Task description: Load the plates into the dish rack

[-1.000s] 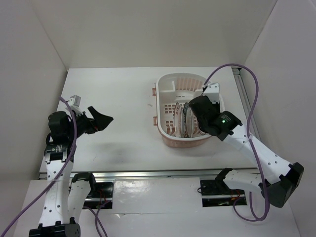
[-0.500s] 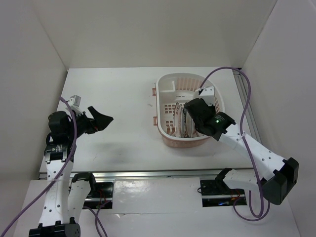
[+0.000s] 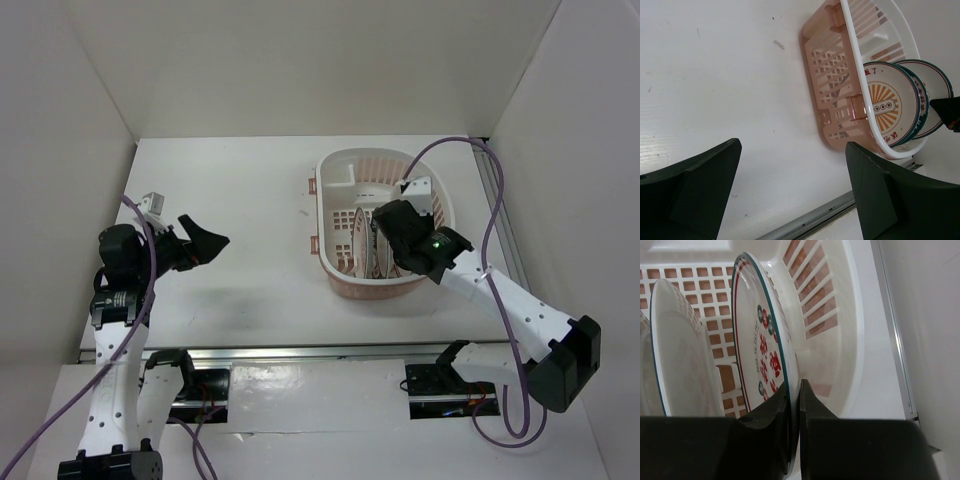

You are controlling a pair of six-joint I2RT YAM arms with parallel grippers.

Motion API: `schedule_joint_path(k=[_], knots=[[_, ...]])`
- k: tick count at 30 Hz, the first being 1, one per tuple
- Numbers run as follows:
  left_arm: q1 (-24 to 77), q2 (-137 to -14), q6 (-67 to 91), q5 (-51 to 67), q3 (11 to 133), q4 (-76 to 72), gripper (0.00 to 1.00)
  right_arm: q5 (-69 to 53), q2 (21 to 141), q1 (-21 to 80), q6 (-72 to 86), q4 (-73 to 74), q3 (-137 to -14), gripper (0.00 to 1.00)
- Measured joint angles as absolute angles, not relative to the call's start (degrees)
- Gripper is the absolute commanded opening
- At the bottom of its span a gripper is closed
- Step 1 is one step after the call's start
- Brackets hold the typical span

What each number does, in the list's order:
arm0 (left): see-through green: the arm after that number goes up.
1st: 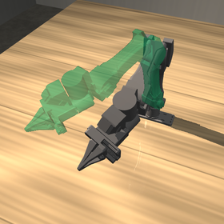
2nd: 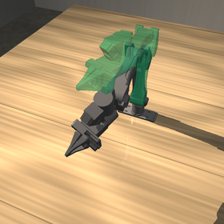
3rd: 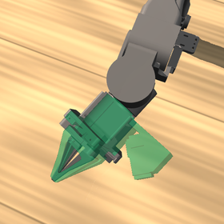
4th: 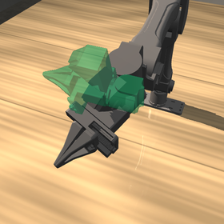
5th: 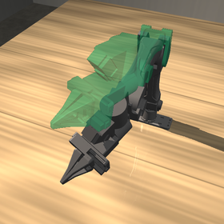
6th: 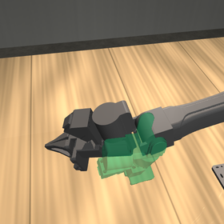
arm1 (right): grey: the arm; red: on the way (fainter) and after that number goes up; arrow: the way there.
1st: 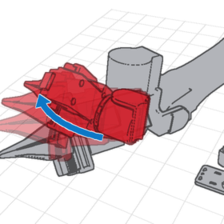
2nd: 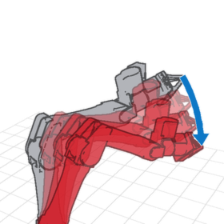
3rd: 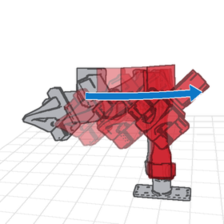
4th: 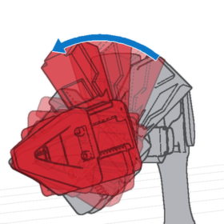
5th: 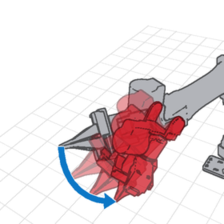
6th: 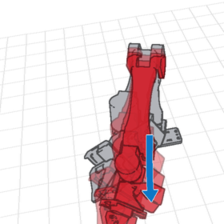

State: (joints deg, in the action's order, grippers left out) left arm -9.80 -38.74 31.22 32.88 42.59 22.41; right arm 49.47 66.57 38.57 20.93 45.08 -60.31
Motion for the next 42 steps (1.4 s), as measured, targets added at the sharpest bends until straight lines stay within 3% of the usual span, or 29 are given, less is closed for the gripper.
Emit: schedule_joint_path(k=[6,14,20,28,35,42], knots=[[-9.8,-38.7,31.2,32.8,42.6,22.4,0.99,49.0,67.2,38.6,21.0,44.8,-59.8,0.0],[-9.8,-38.7,31.2,32.7,42.6,22.4,0.99,48.6,67.7,38.6,21.2,44.0,-59.1,0.13],[-9.8,-38.7,31.2,32.7,42.6,22.4,0.99,47.9,67.8,38.6,21.8,43.5,-58.8,0.31],[-9.8,-38.7,31.2,32.7,42.6,22.4,0.99,47.7,68.4,38.6,23.5,43.8,-59.0,0.41],[-9.8,-38.7,31.2,32.7,42.6,22.4,0.99,47.8,68.4,38.6,24.9,45.2,-61.2,0.56],[-9.8,-38.7,31.2,32.6,42.6,22.4,1.0,48.1,68.4,38.6,26.7,48.2,-65.1,0.62]])
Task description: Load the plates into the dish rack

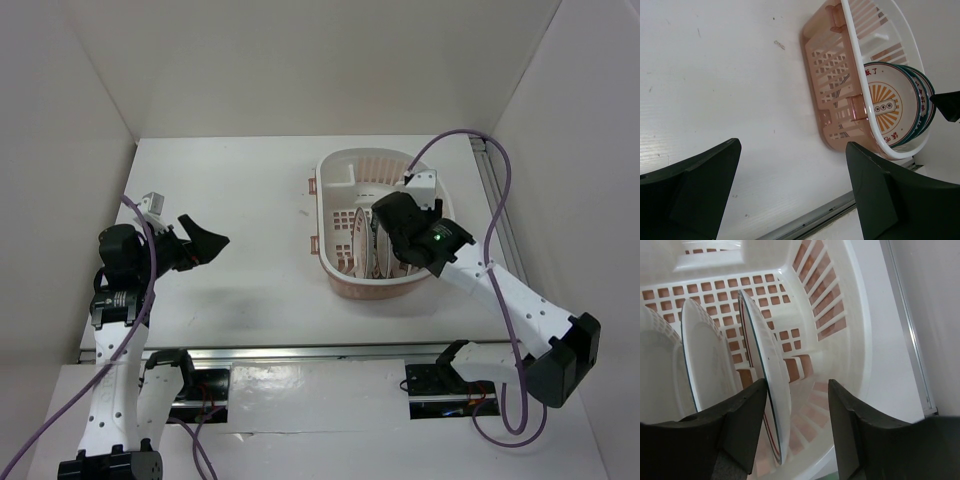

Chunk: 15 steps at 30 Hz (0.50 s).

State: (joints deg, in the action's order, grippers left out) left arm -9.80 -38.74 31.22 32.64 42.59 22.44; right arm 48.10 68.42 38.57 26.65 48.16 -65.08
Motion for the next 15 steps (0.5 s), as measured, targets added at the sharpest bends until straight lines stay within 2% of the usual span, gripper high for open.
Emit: schedule_joint_path(k=[3,7,8,9,15], knots=[[-9.8,-38.7,31.2,32.7,42.6,22.4,1.0,47.9,68.4,38.6,27.2,49.1,-66.3,0.67],[-9.8,-38.8,31.2,32.3,42.6,22.5,1.0,45.8,68.3,38.6,26.9,50.1,-68.6,0.79],[-9.8,-38.8,31.2,32.1,42.6,22.6,1.0,44.9,68.2,38.6,26.6,50.4,-69.7,0.86],[-9.8,-38.9,31.2,31.8,42.6,22.6,1.0,44.0,68.0,38.6,26.3,50.5,-70.8,1.0],[-9.8,-39.8,30.2,29.1,42.9,24.1,1.0,39.2,65.6,39.1,24.3,51.5,-79.4,1.0]])
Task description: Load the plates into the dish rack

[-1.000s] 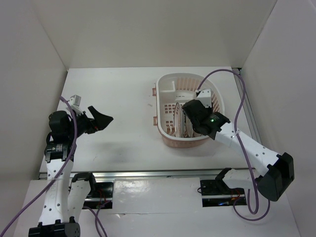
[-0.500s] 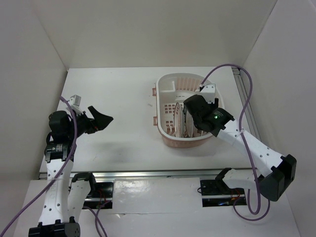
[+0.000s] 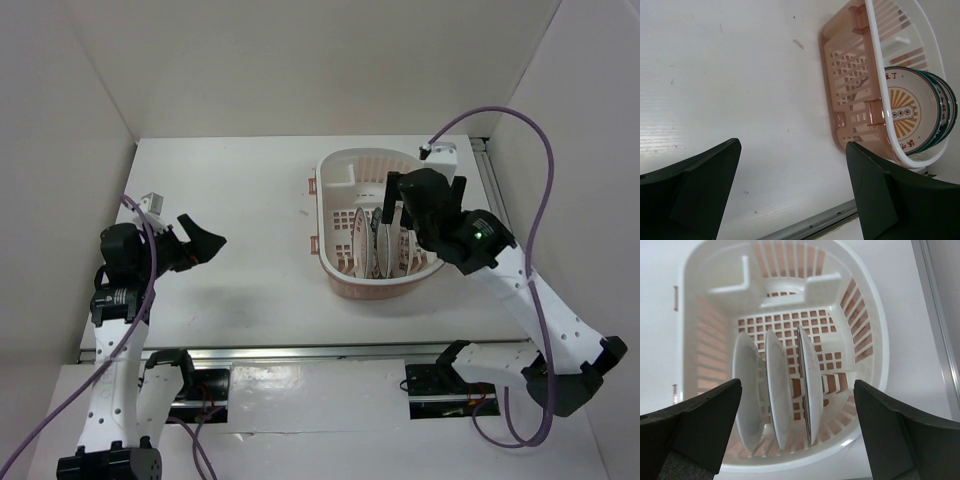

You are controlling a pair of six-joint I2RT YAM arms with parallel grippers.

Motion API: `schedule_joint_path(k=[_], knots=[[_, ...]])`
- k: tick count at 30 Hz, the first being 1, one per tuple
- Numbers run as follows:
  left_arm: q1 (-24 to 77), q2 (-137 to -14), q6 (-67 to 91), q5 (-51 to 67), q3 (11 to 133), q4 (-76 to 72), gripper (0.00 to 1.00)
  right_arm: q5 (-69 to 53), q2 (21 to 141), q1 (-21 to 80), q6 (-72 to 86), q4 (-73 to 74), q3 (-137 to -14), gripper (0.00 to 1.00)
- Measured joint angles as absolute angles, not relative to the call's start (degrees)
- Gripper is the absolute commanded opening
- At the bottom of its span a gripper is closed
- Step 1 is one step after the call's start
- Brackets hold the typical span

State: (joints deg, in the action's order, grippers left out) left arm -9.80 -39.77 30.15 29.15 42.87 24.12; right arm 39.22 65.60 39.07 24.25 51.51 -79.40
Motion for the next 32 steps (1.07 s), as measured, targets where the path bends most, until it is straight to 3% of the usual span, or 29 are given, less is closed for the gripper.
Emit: schedule_joint_path(k=[24,32], knots=[[-6.5,-34.3,28.5,19.4,48.8,34.7,1.0,30.6,41.8,38.7,25.4,67.5,-80.0,1.0],[-6.5,-33.9,28.5,18.4,48.8,35.7,1.0,28.1,39.2,38.0,25.5,68.8,-79.4,1.0]])
